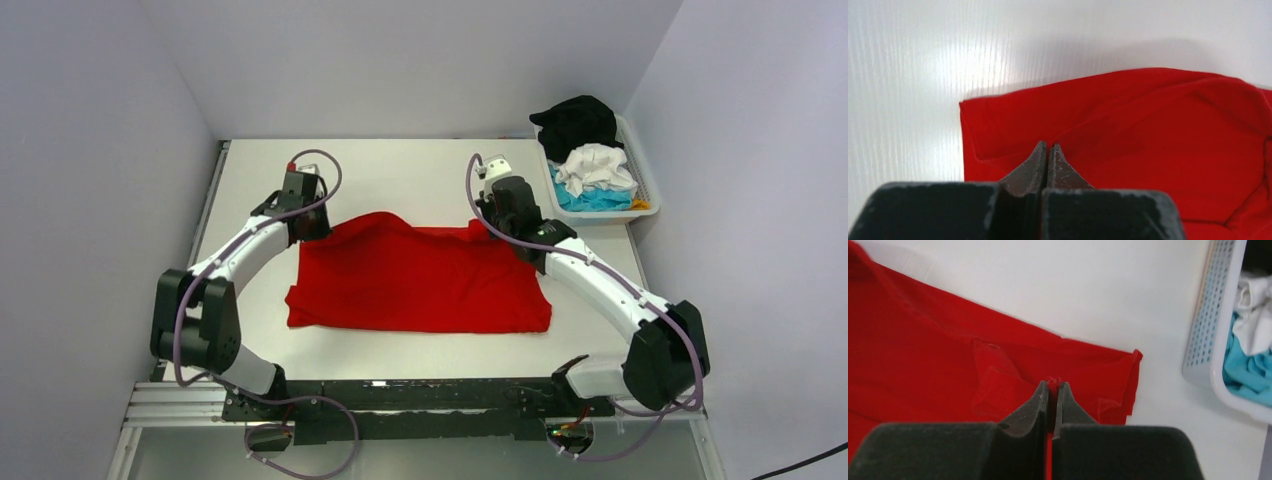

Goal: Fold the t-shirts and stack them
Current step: Fold the other side of the tshirt into a rectangle

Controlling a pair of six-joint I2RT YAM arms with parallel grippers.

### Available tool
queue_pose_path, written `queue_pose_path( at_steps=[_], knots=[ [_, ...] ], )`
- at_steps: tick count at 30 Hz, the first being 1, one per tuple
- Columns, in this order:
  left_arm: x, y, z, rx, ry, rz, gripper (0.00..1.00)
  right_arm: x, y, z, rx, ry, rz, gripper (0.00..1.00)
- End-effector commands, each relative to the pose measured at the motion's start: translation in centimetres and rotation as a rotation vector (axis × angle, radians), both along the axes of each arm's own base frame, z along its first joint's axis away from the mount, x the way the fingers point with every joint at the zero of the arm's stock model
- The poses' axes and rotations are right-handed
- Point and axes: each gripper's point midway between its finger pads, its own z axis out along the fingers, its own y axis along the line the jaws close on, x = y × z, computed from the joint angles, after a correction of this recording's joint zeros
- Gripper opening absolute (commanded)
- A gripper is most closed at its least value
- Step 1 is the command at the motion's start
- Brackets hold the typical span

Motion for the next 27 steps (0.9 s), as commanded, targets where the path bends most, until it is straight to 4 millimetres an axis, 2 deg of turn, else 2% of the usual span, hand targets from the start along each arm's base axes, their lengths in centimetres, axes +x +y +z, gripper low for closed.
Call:
queue_pose_path(
  at_steps=[1, 8, 11, 16, 18, 20, 23, 24, 26, 27],
  knots=[
    [-1.5, 0.4, 1.3, -0.012, -0.075, 0.037, 0.0, -2.4, -2.2, -0.3, -0.01, 0.032, -0.111, 0.0],
    [-4.6, 0.6, 0.0, -0.041, -0.073, 0.054, 0.0, -5.6, -3.4, -1.5, 0.02, 0.078, -0.146, 0.0],
    [-5.5, 0.3, -0.7, -0.054, -0.066, 0.049, 0.0, -6.5, -3.5, -2.8, 0.02, 0.116, -0.156, 0.0],
    [-6.6, 1.9, -2.6, 0.009, -0.004, 0.115, 0.0, -8.1, -3.5, -5.6, 0.004, 0.197, -0.174, 0.0],
    [-6.8, 2.0, -3.1, 0.019, 0.024, 0.124, 0.14, -8.7, -3.5, -6.2, 0.015, 0.227, -0.199, 0.06],
    [-7.1, 2.0, -3.0, 0.02, 0.033, 0.124, 0.29, -9.7, -2.6, -6.6, 0.055, 0.274, -0.173, 0.17],
    [-8.0, 3.1, -1.7, 0.048, 0.023, 0.178, 0.65, -12.6, -1.5, -6.7, 0.131, 0.419, -0.195, 0.47],
    [-8.4, 3.8, -1.0, 0.065, 0.018, 0.21, 0.74, -13.9, -1.6, -6.8, 0.145, 0.472, -0.219, 0.63],
    [-9.1, 4.9, 0.6, 0.095, -0.003, 0.27, 0.98, -15.5, -2.5, -6.8, 0.16, 0.512, -0.281, 0.78],
    [-9.1, 5.1, 1.6, 0.094, -0.028, 0.279, 0.99, -15.8, -3.0, -6.6, 0.164, 0.494, -0.304, 0.85]
  ],
)
